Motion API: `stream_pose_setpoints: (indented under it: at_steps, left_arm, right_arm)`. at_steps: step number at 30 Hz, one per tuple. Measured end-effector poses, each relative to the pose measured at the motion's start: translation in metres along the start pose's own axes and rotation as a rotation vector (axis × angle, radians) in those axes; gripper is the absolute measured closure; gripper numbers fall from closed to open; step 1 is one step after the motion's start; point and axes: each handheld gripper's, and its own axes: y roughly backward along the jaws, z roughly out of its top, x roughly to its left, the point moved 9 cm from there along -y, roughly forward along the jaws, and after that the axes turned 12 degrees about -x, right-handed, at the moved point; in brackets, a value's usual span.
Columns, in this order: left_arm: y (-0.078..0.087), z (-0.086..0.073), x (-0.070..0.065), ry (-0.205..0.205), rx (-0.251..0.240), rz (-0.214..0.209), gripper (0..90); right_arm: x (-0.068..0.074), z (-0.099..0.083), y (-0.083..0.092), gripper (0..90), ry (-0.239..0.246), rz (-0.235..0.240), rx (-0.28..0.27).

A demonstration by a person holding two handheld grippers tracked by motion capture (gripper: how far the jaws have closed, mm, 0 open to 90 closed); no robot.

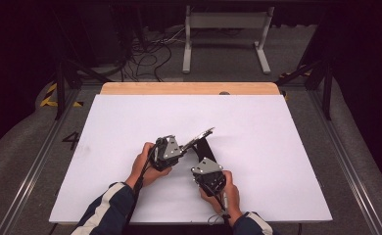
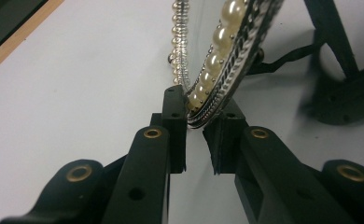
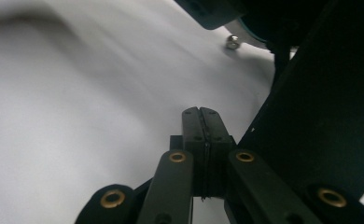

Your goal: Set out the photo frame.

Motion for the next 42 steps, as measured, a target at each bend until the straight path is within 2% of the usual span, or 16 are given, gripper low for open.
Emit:
stream_pose_setpoints:
  at_steps: [9, 15, 19, 20, 22, 28, 31, 34, 39, 42]
  left_arm:
    - [0.004, -0.001, -0.003, 0.000, 0.011, -0.005, 78.7]
    - [0.003, -0.001, -0.003, 0.033, -0.024, -0.032, 77.3]
    - [0.001, 0.001, -0.003, 0.017, -0.031, -0.034, 76.2]
    - [0.001, 0.002, -0.004, 0.036, -0.048, -0.035, 75.2]
    - [0.001, 0.002, -0.004, 0.038, -0.052, -0.037, 74.9]
    - [0.001, 0.001, -0.007, 0.017, -0.051, -0.026, 76.5]
    - [0.002, 0.001, -0.007, 0.006, -0.045, -0.020, 77.2]
    - [0.004, 0.000, -0.009, 0.011, -0.038, -0.017, 77.1]
    - [0.007, 0.000, -0.013, 0.011, -0.035, -0.029, 78.5]
    - [0.007, 0.000, -0.015, 0.017, -0.038, -0.035, 78.3]
  right_arm:
    - [-0.006, -0.002, 0.003, 90.0, -0.009, 0.009, 0.005]
    - [-0.010, -0.003, 0.005, 90.0, -0.014, 0.011, 0.005]
    - [-0.014, -0.004, 0.006, 90.0, -0.028, 0.013, 0.007]
    - [-0.015, -0.005, 0.005, 90.0, -0.031, 0.015, 0.007]
    - [-0.015, -0.005, 0.005, 90.0, -0.033, 0.017, 0.007]
    - [-0.022, -0.005, 0.012, 90.0, -0.079, 0.026, -0.008]
    - [-0.026, -0.005, 0.014, 90.0, -0.079, 0.020, -0.008]
    - [-0.031, -0.006, 0.016, 90.0, -0.099, 0.024, -0.008]
    - [-0.033, -0.007, 0.016, 90.0, -0.090, 0.014, -0.003]
    - [-0.037, -0.008, 0.018, 90.0, -0.101, 0.015, -0.002]
